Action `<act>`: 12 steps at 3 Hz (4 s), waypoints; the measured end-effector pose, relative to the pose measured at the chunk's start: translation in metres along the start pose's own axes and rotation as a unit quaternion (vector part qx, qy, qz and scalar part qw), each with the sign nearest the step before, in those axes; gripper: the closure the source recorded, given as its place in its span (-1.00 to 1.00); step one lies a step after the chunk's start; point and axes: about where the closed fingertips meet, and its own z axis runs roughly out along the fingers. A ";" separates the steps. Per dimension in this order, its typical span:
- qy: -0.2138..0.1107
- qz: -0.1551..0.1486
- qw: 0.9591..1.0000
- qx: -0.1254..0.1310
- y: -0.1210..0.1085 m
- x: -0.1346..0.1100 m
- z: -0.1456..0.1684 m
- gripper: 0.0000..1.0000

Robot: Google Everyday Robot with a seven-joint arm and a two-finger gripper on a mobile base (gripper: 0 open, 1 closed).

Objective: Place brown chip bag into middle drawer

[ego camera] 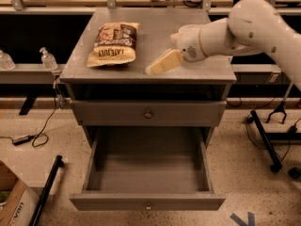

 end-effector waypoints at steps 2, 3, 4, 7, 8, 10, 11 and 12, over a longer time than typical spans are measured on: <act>0.000 -0.001 1.000 0.000 0.000 0.001 0.002 -1.00; -0.022 0.009 1.000 0.009 0.005 -0.009 0.021 -1.00; -0.059 0.002 0.998 0.020 0.009 -0.036 0.062 -1.00; -0.079 0.007 0.996 0.042 -0.004 -0.067 0.187 -0.96; -0.067 0.009 0.996 0.051 -0.011 -0.065 0.203 -0.51; -0.062 0.011 0.995 0.081 -0.021 -0.053 0.189 0.55; -0.082 0.005 0.994 0.072 -0.018 -0.060 0.163 0.99; -0.102 -0.028 0.993 0.043 0.010 -0.067 0.096 1.00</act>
Offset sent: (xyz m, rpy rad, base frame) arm -0.0016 0.0016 -0.0180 0.0228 0.0557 -0.0643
